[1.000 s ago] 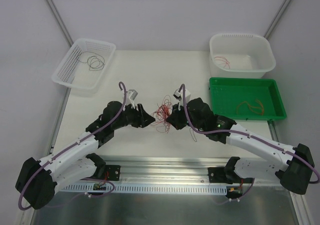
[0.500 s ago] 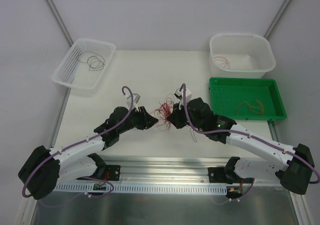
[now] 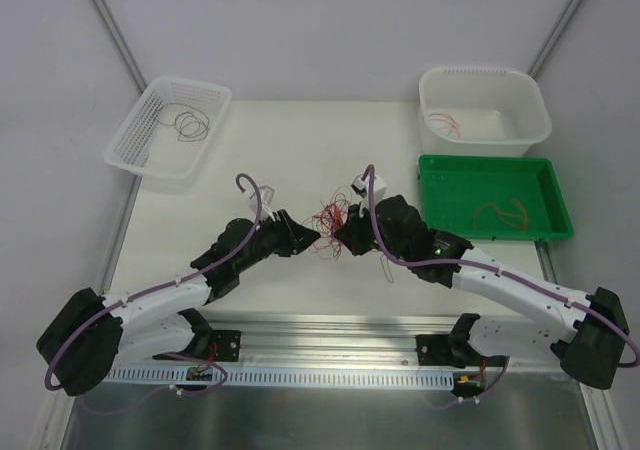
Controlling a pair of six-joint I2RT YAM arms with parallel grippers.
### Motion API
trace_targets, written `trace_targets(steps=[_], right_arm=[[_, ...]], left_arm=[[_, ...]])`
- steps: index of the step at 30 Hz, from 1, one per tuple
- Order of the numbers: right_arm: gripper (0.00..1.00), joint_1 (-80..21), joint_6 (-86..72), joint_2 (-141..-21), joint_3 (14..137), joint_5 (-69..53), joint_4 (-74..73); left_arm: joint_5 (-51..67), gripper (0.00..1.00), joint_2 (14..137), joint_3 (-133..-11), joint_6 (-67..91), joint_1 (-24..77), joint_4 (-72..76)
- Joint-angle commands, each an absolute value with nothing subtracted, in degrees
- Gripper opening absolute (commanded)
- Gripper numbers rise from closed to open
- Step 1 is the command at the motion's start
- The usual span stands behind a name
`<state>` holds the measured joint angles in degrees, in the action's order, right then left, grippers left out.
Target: Untangle the cables
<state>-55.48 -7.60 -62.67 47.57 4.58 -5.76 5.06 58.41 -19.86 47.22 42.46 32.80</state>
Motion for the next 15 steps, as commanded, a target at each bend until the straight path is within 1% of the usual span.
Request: trace_targets(steps=[1, 12, 15], right_arm=[[0.01, -55.46, -9.23, -61.96, 47.64, 5.63, -1.85], [0.01, -55.46, -11.60, -62.84, 45.62, 3.60, -0.26], [0.01, -55.37, -12.13, -62.75, 45.00, 3.60, 1.49]], left_arm=[[2.73, 0.35, 60.37, -20.48, 48.86, 43.24, 37.35], [0.35, 0.27, 62.67, -21.00, 51.85, 44.30, 42.10], [0.26, 0.23, 63.28, -21.53, 52.21, 44.56, 42.80]])
